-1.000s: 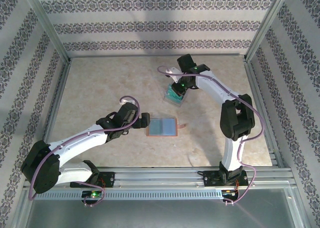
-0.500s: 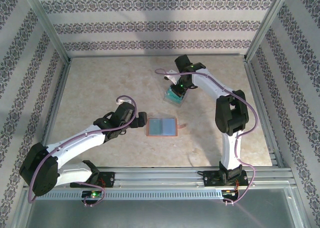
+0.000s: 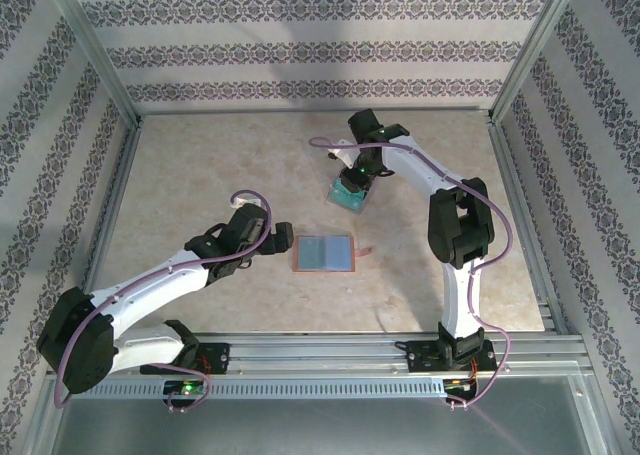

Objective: Take the credit cards out of the card holder

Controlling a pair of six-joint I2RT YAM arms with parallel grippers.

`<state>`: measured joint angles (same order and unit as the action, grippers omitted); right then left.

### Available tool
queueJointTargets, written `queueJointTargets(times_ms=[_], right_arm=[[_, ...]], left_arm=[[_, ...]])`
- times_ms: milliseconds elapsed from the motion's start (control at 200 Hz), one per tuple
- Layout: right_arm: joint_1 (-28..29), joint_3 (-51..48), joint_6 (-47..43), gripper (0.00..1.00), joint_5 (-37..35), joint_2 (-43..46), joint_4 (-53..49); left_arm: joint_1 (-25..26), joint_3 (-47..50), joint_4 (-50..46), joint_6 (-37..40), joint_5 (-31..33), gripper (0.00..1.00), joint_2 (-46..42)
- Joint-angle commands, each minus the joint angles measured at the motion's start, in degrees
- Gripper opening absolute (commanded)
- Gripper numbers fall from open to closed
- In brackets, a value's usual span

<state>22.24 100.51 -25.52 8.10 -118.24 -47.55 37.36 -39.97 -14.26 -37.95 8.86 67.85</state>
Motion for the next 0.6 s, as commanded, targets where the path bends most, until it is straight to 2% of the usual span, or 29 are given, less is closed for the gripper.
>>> queueJointTargets(times_ms=[0,115,210,275,465,595], right_arm=[[-0.20,1.58,1.31,0.30,-0.84,0.95,-1.37],[0.36,0.36,4.39,0.36,-0.78,4.08,-1.03],[1.10,-1.38,8.71,0.50,-0.56,7.11,-0.91],[1.87,-3.57,12.37,0.55,-0.52,9.60,-0.28],[5.55,-12.09,27.10,0.62,-3.38,16.71,1.89],[10.42,-18.71,37.72,0.66,-5.80,20.89,3.92]], left_arm=[[-1.06,0.33,-1.34,-0.45,0.11,0.99,-0.98],[-1.29,0.33,-1.30,-0.54,0.10,0.99,-1.03],[-1.48,0.63,-1.00,-0.80,0.32,0.99,-1.17],[-1.65,0.93,-0.68,-1.06,0.69,0.99,-1.36],[-2.16,2.35,-0.26,-3.33,3.32,0.99,-3.08],[-2.73,4.75,0.73,-5.92,5.59,0.99,-5.86]])
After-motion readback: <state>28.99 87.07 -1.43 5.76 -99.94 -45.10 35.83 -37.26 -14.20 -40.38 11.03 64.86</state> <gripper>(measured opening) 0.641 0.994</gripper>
